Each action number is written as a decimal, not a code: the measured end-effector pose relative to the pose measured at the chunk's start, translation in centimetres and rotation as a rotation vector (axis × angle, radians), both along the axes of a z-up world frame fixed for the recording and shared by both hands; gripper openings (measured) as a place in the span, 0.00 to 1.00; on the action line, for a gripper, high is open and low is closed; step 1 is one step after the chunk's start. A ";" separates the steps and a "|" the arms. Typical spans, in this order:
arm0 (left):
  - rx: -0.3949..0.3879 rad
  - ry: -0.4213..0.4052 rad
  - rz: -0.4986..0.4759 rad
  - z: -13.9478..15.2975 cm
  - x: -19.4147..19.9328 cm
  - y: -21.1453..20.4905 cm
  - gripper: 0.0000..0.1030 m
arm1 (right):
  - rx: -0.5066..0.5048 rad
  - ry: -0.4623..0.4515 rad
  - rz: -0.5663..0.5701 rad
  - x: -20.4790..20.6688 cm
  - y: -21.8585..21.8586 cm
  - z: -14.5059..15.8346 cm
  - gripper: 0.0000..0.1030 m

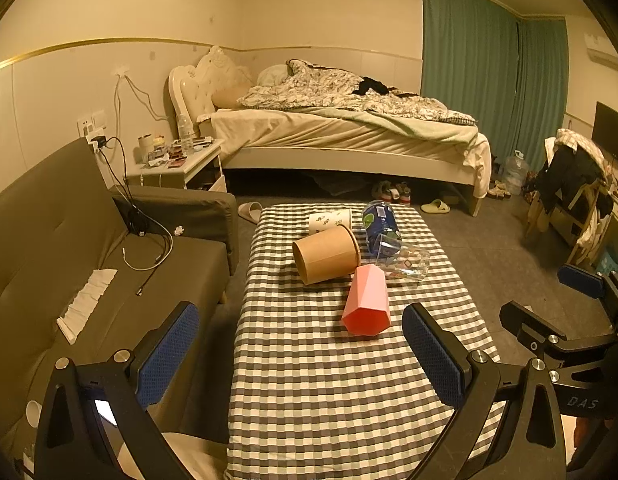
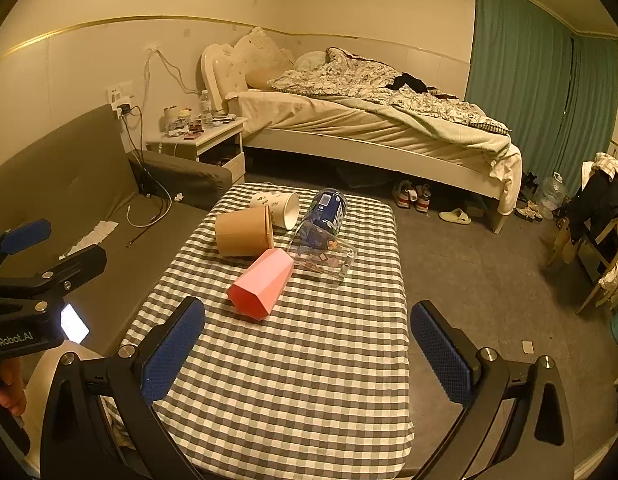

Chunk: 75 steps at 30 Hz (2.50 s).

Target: Flip cup upside down

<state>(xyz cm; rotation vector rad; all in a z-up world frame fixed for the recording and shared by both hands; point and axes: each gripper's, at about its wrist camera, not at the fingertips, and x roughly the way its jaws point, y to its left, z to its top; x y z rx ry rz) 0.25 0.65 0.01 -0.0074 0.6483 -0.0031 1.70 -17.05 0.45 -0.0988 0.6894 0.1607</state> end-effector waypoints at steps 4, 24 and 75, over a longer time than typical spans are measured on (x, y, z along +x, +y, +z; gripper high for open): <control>-0.003 0.004 0.003 0.3 -0.2 0.0 1.00 | -0.002 0.004 0.005 -0.1 0.0 -0.1 1.00; -0.002 0.008 0.002 0.3 -0.3 -0.1 1.00 | -0.002 0.007 0.010 -0.1 0.3 -0.2 1.00; 0.019 0.200 0.141 -7.7 10.6 -0.5 1.00 | -0.259 0.167 0.352 20.2 -1.6 -10.9 1.00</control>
